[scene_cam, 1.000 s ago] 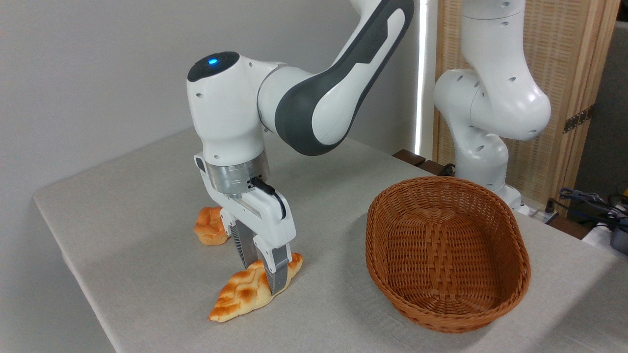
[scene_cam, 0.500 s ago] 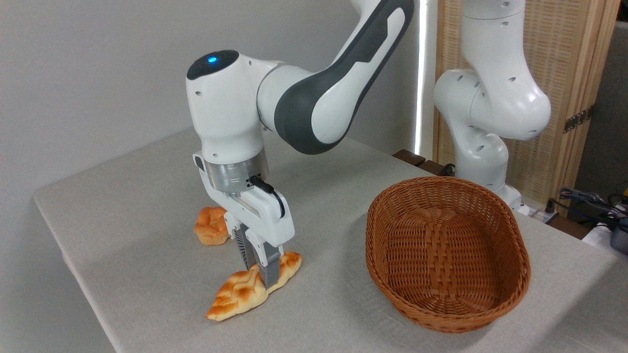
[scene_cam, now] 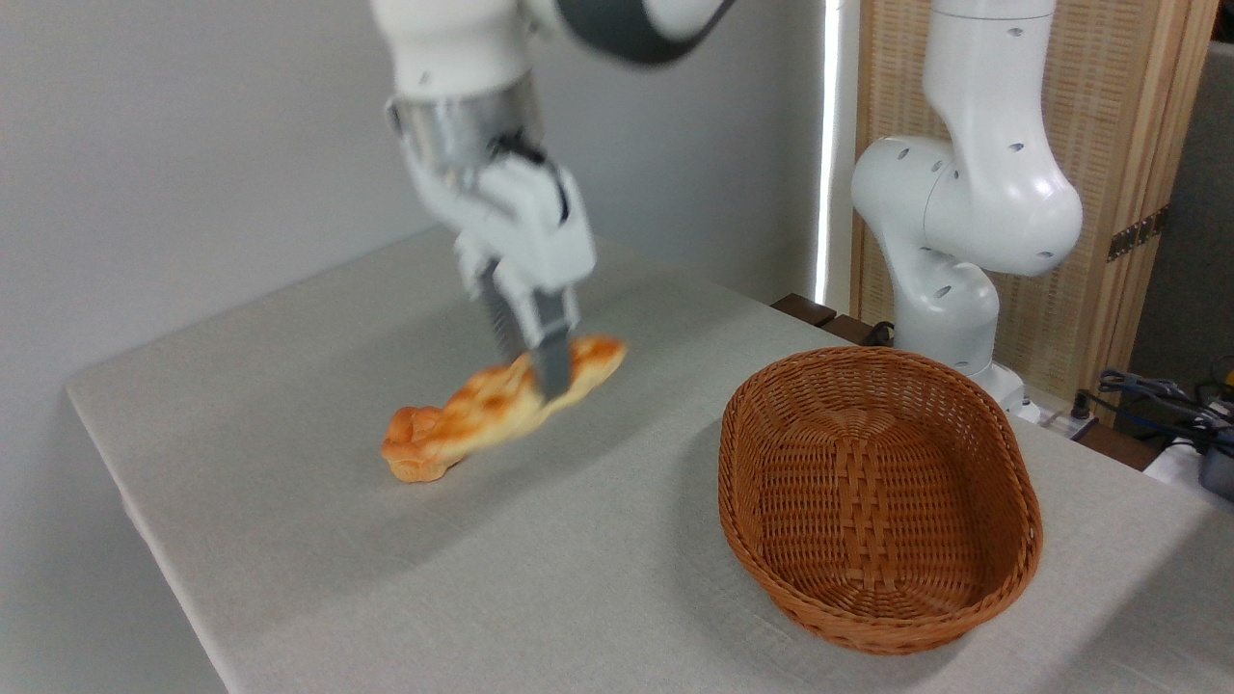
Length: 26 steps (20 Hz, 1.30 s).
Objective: Put bread into the basket
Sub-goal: 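Lift the braided loaf and carry it over the wicker basket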
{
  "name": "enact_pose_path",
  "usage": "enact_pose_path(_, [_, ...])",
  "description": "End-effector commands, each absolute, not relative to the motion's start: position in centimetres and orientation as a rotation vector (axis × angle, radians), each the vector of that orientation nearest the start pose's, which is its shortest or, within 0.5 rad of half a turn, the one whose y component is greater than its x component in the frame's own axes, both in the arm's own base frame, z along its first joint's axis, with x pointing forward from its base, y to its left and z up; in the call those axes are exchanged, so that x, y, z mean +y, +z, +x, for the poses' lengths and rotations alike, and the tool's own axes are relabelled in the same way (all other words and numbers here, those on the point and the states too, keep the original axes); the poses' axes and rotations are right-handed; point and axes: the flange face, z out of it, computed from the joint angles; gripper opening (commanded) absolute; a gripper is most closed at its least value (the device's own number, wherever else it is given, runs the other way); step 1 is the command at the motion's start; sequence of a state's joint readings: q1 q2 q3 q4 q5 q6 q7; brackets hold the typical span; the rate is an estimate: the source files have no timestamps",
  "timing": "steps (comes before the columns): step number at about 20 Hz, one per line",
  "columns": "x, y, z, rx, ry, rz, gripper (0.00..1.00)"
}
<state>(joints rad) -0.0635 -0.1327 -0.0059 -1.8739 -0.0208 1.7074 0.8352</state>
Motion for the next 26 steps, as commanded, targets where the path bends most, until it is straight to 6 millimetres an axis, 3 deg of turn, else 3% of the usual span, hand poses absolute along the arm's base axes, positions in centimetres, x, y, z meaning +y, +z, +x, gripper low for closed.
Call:
enact_pose_path(1, [-1.6,59.7,44.9,1.658,0.121,-2.786,0.33])
enact_pose_path(3, [0.6,60.4,41.8,1.789,0.143,-2.741,0.34])
enact_pose_path(4, [2.5,60.1,39.9,1.892,0.159,-2.704,0.51])
enact_pose_path(5, [3.0,59.3,39.0,1.96,0.193,-2.657,0.45])
enact_pose_path(7, [3.7,57.9,37.6,1.993,0.268,-2.597,0.42])
enact_pose_path(9, [3.7,56.7,37.4,2.022,0.346,-2.541,0.39])
enact_pose_path(14, [6.7,53.4,37.5,2.182,0.495,-2.378,0.38])
enact_pose_path(16, [6.4,51.3,37.1,2.294,0.543,-2.317,0.38])
enact_pose_path(19, [7.0,49.9,36.6,2.309,0.572,-2.341,0.42])
enact_pose_path(22, [5.4,47.4,36.4,2.364,0.633,-2.31,0.46])
enact_pose_path(24, [5.3,47.0,36.4,2.368,0.632,-2.307,0.46])
enact_pose_path(25, [5.7,47.0,36.4,2.365,0.624,-2.32,0.48])
enact_pose_path(26, [5.7,47.0,36.4,2.361,0.619,-2.323,0.62])
